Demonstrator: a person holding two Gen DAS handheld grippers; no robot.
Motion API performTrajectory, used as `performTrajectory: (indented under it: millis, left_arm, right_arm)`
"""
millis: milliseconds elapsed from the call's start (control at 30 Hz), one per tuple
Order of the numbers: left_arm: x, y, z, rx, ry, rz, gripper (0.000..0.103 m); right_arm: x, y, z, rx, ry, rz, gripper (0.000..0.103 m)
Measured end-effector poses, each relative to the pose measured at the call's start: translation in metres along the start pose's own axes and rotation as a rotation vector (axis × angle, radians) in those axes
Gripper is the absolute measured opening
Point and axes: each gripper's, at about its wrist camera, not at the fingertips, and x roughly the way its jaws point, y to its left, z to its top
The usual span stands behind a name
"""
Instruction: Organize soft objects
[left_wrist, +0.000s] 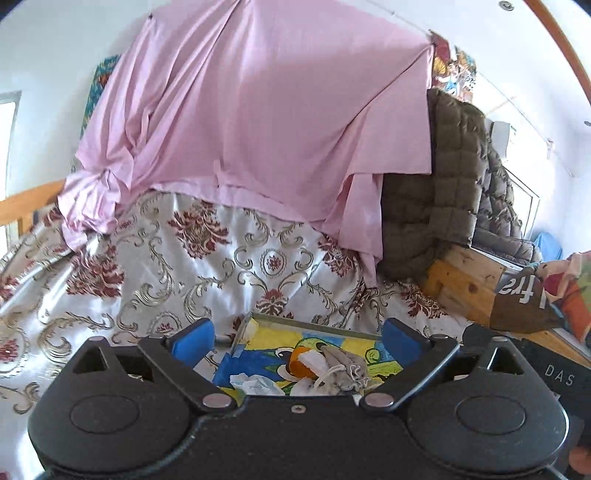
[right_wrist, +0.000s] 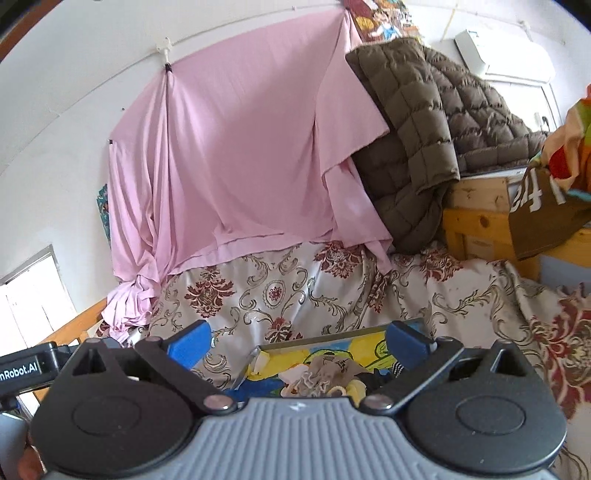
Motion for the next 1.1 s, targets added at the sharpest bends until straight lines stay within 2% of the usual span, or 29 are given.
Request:
performTrajectory:
  millis: [267, 433, 600, 767, 1100]
  left_arm:
    - [-0.055, 0.002, -0.018, 0.003, -0.062, 0.014, 0.102]
    - [-0.085, 0.007, -0.03, 0.003, -0.105, 0.03, 0.102]
    - [-0.108, 0.012, -0.045, -0.005, -0.127, 0.05, 0.102]
    - [-0.126, 0.018, -0.062, -0.014, -0.118, 0.063, 0.102]
    - [-0.152, 0.031, -0.097, -0.014, -0.089, 0.102, 0.102]
  right_arm:
    - [-0.053, 0.018, -0.017, -0.054, -0.078, 0.02, 0.103]
    - [-0.084, 0.026, -0.034, -0.07, -0.137, -0.011, 0.103]
    - [-0.107, 0.03, -0.052, -0.06, -0.155, -0.046, 0.103]
    - [-0.124, 0.037, -0.068, -0.079, -0.147, -0.079, 0.103]
    - [-0.148, 0.047, -0.099, -0.081, -0.063, -0.126, 0.103]
